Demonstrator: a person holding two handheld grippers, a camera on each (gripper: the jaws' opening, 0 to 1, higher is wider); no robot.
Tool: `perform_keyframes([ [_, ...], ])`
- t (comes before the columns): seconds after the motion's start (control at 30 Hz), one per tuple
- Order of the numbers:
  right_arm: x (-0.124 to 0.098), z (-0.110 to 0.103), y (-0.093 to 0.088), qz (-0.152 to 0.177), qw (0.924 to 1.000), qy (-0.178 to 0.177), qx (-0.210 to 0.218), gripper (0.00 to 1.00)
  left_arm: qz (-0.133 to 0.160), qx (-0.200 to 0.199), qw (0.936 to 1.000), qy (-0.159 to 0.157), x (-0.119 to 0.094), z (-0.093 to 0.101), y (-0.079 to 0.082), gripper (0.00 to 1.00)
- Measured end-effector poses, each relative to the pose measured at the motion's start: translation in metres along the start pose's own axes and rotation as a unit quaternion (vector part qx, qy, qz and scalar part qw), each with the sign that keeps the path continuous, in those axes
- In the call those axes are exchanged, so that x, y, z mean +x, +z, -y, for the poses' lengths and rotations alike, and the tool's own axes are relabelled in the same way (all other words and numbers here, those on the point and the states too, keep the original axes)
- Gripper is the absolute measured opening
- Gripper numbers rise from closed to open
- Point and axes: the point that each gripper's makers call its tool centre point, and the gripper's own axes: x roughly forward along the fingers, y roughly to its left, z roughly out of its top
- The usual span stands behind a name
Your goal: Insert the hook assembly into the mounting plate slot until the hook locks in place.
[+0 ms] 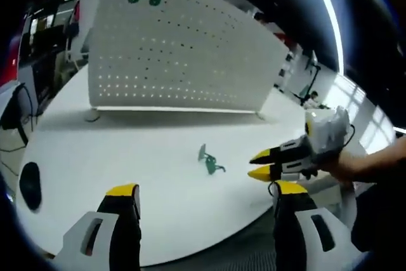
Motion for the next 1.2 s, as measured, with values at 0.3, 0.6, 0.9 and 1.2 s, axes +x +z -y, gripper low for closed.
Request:
perform_keyframes([
  [0.3, 0.032, 0.005, 0.000, -0.041, 0.9966, 0.019, -0.069, 0.14, -0.003, -0.003, 0.9999, -0.009, 0.001, 0.004, -0.002, 0.88],
  [0.6, 0.057, 0.008, 0.002, -0.032, 0.9980, 0.032, -0.044, 0.09, -0.009, 0.009, 0.9999, -0.010, 0.002, 0.006, -0.004, 0.88],
  [0.9, 0.063, 0.011, 0.005, -0.036, 0.9985, 0.041, 0.003, 0.01, -0.004, -0.008, 1.0000, -0.005, 0.001, 0.001, -0.001, 0.86],
  [1.2, 0.063, 0.011, 0.008, -0.034, 0.9983, 0.037, 0.028, 0.00, -0.005, -0.005, 0.9999, -0.008, 0.001, 0.002, -0.001, 0.86],
])
